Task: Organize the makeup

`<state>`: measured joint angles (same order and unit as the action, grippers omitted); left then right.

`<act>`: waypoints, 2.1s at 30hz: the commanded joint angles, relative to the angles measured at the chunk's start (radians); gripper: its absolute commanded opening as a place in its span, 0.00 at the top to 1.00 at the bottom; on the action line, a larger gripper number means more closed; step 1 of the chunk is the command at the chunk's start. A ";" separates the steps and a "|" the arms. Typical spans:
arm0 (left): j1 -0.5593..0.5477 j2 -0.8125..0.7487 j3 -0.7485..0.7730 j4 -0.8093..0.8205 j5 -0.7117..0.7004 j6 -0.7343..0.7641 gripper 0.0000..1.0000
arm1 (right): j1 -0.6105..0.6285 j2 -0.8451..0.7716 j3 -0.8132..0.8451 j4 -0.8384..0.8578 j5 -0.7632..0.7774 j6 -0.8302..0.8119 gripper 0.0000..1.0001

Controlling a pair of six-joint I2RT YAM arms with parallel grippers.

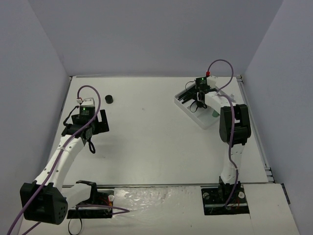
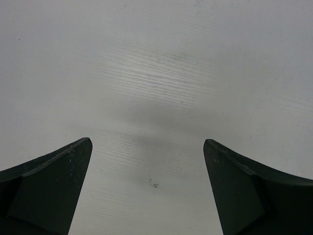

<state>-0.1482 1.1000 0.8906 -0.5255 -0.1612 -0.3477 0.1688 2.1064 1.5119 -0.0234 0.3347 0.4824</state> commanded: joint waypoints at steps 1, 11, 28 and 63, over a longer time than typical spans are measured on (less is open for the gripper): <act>0.009 0.003 0.045 0.038 0.002 0.013 0.03 | -0.015 0.028 0.084 -0.001 0.080 0.018 0.99; 0.009 0.007 0.046 0.038 0.008 0.014 0.03 | -0.017 0.017 0.068 -0.020 0.059 0.021 0.56; 0.009 0.115 0.146 0.024 0.053 -0.002 0.03 | 0.042 -0.179 0.067 -0.058 0.000 -0.018 0.19; 0.085 1.283 1.311 -0.115 0.153 0.053 0.20 | 0.115 -1.032 -0.436 -0.059 -0.368 -0.174 0.00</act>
<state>-0.0705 2.3800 2.1056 -0.6279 -0.0135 -0.3181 0.2871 1.1246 1.0827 -0.1400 0.0061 0.3057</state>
